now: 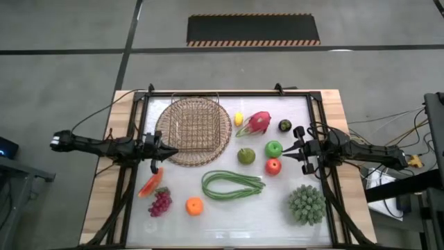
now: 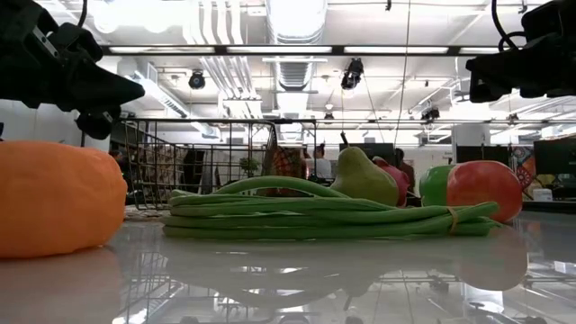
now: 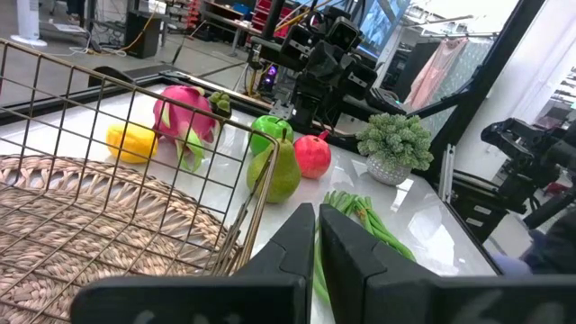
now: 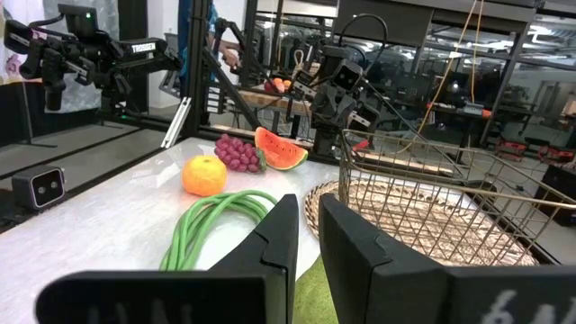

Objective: Build produce basket

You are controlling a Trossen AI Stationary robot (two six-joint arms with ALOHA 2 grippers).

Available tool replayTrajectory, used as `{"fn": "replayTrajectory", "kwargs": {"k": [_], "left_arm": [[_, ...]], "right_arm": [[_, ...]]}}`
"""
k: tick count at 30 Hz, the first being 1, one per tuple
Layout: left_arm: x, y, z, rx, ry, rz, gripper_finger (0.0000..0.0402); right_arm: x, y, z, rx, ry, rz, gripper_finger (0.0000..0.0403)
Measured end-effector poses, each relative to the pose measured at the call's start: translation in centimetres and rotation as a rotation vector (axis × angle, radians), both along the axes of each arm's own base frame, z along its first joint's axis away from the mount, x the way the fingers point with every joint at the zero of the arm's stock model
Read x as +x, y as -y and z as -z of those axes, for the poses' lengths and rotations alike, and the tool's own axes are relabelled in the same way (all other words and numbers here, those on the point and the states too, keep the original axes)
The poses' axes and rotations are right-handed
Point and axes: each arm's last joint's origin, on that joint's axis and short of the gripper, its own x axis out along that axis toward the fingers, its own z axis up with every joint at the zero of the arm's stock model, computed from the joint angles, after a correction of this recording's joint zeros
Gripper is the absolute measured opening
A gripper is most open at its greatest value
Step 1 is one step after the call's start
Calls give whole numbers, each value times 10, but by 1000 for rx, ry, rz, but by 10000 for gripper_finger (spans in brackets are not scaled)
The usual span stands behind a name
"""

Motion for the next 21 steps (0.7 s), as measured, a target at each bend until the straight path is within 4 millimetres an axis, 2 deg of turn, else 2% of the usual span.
{"fn": "replayTrajectory", "kwargs": {"k": [17,18,21], "left_arm": [[0,0,0,1,1,0,3],[0,0,0,29,-2,2,3],[0,-1,-2,263,-3,0,3]], "right_arm": [[0,0,0,0,0,0,38],[0,0,0,0,0,0,38],[0,0,0,0,0,0,38]]}}
